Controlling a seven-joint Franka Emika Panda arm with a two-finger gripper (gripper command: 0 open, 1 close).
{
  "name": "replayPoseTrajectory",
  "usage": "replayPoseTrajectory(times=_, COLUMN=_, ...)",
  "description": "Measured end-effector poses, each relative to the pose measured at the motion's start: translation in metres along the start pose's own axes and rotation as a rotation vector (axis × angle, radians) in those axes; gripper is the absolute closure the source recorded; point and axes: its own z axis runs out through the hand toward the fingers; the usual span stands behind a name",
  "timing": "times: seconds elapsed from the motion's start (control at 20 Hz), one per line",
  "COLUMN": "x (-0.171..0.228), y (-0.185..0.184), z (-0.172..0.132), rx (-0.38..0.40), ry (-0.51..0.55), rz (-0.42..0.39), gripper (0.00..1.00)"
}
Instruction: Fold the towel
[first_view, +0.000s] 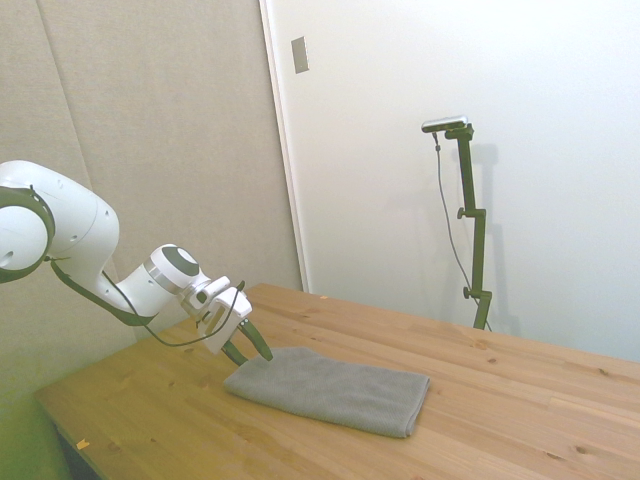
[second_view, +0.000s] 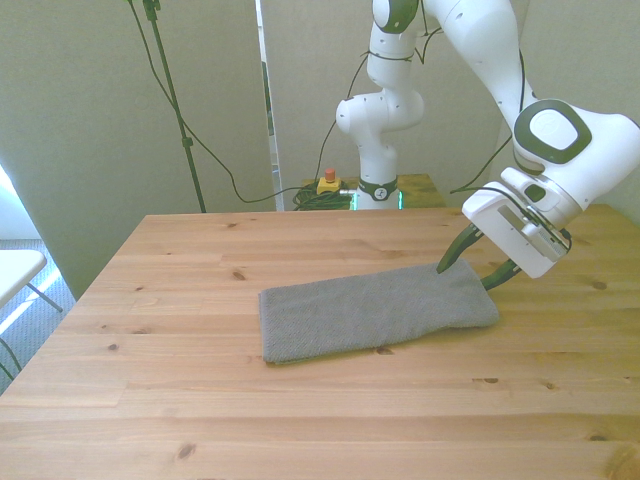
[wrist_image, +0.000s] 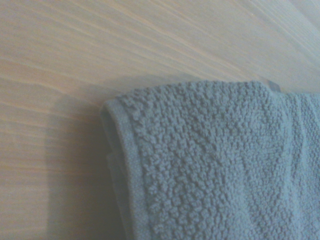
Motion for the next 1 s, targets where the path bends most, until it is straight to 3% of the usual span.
replayPoseTrajectory(times=1.0, x=-0.0043, y=0.0052, z=0.0049, rx=0.088, ry=-0.059, rz=0.019, gripper=1.00)
